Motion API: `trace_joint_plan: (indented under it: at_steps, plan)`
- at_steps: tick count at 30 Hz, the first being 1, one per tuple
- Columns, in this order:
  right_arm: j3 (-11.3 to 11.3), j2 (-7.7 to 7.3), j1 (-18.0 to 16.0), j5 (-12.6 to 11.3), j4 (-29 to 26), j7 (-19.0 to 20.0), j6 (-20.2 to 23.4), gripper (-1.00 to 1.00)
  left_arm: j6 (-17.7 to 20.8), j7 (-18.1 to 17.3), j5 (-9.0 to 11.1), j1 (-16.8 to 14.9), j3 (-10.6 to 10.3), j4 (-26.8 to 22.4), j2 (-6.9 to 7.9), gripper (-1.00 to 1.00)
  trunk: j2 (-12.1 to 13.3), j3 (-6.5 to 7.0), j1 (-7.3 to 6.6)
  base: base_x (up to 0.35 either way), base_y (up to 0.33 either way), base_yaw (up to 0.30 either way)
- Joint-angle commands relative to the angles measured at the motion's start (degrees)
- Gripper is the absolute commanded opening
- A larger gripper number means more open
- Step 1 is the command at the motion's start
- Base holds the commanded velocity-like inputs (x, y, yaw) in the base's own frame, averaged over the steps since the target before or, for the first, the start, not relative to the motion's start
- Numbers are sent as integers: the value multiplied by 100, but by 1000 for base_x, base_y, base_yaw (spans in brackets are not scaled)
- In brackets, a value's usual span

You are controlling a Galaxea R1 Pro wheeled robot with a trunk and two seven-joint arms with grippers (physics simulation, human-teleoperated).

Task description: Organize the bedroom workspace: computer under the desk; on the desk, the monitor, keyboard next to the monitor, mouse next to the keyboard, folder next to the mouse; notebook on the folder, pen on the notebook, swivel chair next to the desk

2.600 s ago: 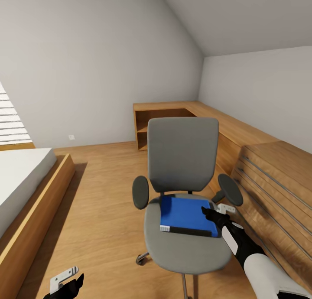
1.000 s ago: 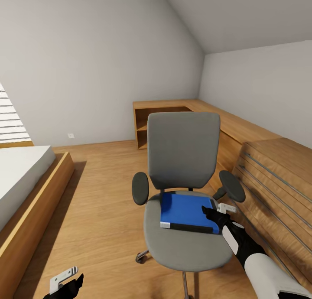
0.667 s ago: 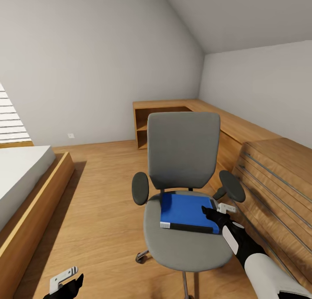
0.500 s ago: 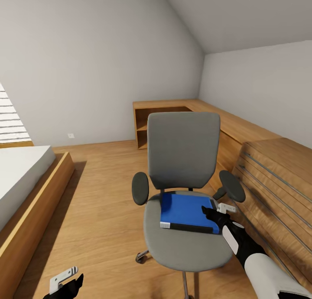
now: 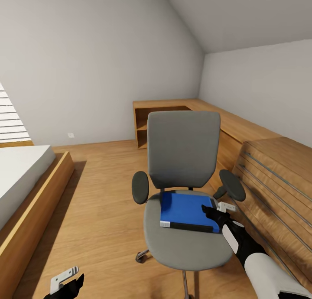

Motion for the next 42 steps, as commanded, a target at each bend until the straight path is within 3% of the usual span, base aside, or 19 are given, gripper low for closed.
trace_joint_plan:
  at_steps: [1, 42]
  plan:
    - [-24, 1, 1, -28, 288, 29, 35, 100, 45, -42, 49, -4, 28, -10, -8, 100, -2, -6, 0, 0, 0, 0]
    - [-24, 1, 1, -28, 295, 2, 34, 100, 42, -51, 49, -4, 41, -10, -8, 100, -2, -6, 0, -74, 0, 0]
